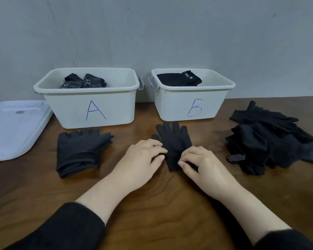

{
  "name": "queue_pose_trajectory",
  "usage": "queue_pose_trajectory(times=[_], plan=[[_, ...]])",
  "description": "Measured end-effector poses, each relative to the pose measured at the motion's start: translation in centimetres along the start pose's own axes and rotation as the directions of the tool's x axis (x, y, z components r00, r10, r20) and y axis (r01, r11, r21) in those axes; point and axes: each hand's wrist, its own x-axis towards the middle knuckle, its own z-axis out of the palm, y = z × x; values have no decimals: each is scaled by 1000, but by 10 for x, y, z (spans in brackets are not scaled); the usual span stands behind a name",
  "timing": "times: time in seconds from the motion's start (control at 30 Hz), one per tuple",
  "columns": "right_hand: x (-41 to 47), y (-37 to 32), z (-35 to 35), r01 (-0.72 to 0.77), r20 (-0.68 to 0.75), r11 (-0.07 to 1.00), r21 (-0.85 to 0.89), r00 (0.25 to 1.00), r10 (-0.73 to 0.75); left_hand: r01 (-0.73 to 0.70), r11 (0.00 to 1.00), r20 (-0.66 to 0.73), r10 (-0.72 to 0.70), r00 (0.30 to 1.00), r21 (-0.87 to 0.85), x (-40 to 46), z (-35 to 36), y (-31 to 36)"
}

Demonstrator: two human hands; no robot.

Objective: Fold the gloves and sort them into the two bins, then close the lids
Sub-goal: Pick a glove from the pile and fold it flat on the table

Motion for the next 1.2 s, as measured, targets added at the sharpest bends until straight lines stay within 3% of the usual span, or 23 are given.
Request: queue_pose_trajectory(times=[0.1,0.23,0.37,0.6,0.73,0.83,0.93,1.0,1.1,1.2], plan=[[-3,-1,0,15,-11,1000,22,1000,-15,-66,996,91,61,994,57,1,3,4],[-8,3,-5,-33,-134,998,59,990,41,-80,992,34,78,996,98,1,3,5],[-9,7,-6,-25,-81,998,61,996,30,-97,991,69,90,994,91,1,5,5],[-16,30,-27,-42,-271,998,-45,962,28,-101,993,-126,109,986,67,12,25,34],[-31,63,-49,-214,-429,953,-214,897,105,-182,983,-101,184,978,22,16,44,70],[-38,89,-63,-435,-365,839,-327,877,313,-223,975,-106,220,970,-15,23,55,94],[-39,106,-71,-564,-346,735,-376,821,454,-240,970,-100,235,967,-40,30,63,109],[-37,114,-77,-587,-340,729,-352,806,485,-240,970,-96,235,967,-44,34,66,111],[-34,126,-88,-516,-335,805,-292,844,420,-220,975,-91,215,972,-42,37,67,108],[-27,132,-105,-497,-395,838,-226,833,387,-202,979,-77,198,977,-42,40,69,108]])
